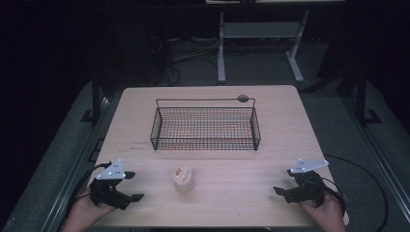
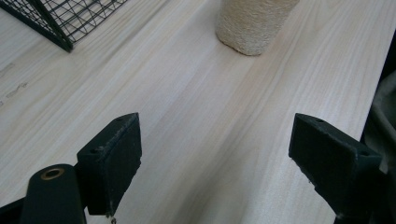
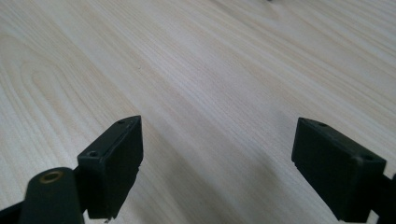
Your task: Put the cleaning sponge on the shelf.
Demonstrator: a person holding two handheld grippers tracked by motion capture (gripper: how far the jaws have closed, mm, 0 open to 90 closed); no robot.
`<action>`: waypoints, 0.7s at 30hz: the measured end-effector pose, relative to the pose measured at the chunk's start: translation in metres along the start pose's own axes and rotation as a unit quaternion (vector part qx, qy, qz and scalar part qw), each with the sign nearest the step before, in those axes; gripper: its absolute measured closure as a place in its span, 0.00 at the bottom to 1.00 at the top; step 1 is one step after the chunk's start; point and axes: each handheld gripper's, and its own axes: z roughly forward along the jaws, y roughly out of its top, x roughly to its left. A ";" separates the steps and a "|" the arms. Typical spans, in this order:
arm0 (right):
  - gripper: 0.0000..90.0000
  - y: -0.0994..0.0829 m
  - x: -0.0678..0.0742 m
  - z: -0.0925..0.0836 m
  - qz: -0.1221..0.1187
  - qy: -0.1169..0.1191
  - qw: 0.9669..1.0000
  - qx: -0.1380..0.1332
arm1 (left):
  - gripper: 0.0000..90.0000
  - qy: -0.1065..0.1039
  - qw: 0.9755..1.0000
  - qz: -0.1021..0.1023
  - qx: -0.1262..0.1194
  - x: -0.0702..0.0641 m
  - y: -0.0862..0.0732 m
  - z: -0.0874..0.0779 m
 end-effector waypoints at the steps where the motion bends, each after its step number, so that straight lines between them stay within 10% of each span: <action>1: 0.18 0.000 0.000 0.000 0.000 0.000 1.000 0.000 | 0.18 0.000 1.000 0.000 0.000 0.000 0.000 0.000; 21: 0.18 0.004 0.001 -0.001 -0.005 -0.002 1.000 -0.004 | 0.19 -0.024 0.998 0.052 0.025 -0.010 0.054 0.009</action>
